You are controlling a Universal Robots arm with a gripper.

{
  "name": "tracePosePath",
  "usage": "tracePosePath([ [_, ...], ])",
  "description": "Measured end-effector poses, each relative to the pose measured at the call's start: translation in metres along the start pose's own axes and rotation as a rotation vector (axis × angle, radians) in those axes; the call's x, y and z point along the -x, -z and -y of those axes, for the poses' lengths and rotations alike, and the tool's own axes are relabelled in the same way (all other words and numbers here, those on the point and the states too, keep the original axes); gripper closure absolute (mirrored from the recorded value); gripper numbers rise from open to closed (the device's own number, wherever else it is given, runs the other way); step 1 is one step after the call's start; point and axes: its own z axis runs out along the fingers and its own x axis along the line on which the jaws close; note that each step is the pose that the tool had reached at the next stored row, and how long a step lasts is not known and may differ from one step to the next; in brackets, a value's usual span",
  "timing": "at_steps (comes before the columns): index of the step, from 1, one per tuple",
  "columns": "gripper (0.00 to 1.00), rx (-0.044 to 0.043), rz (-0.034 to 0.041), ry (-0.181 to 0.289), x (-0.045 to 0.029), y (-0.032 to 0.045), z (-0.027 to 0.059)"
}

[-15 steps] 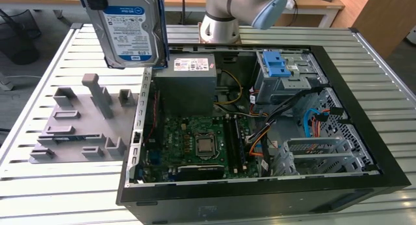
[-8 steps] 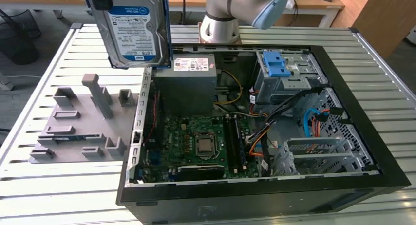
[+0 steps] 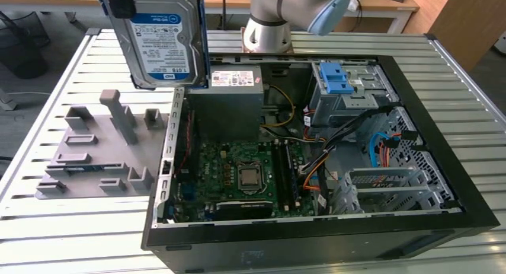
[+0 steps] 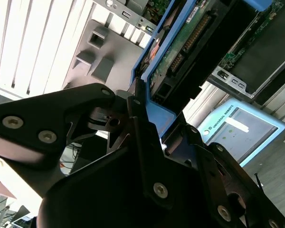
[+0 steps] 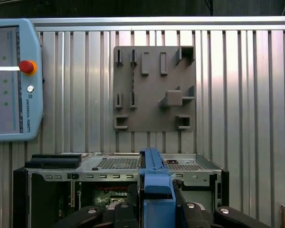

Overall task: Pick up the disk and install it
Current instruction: 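Pick up the disk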

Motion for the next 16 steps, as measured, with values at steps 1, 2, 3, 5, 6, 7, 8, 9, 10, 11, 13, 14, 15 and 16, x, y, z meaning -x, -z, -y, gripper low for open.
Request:
tracePosePath([
  [1,0.64,0.0000,0.0000,0.000,-0.0011,-0.0001,0.0009],
  [2,0.64,0.0000,0.0000,0.000,-0.0016,-0.0002,0.0030],
  [3,0.64,0.0001,-0.0002,0.000,-0.0017,-0.0001,0.0063],
  [5,0.64,0.0000,-0.0001,0.000,-0.0018,-0.0002,0.0143],
  [6,0.64,0.0000,-0.0001,0.000,-0.0017,-0.0002,0.0187],
  [7,0.64,0.0001,-0.0002,0.000,-0.0017,-0.0001,0.0233],
  [8,0.64,0.0001,-0.0001,0.000,-0.0016,-0.0001,0.0277],
  [9,0.64,0.0001,-0.0002,0.000,-0.0015,-0.0001,0.0326],
  [10,0.64,0.0002,-0.0002,0.000,-0.0015,-0.0001,0.0371],
  [11,0.64,0.0001,-0.0002,0.000,-0.0014,-0.0001,0.0416],
  [13,0.64,0.0001,-0.0001,0.000,-0.0012,-0.0002,0.0506],
  [14,0.64,0.0001,-0.0001,0.000,-0.0011,-0.0001,0.0551],
  [15,0.64,0.0001,-0.0001,0.000,-0.0010,-0.0001,0.0596],
  [16,0.64,0.0001,-0.0001,0.000,-0.0009,0.0000,0.0645],
])
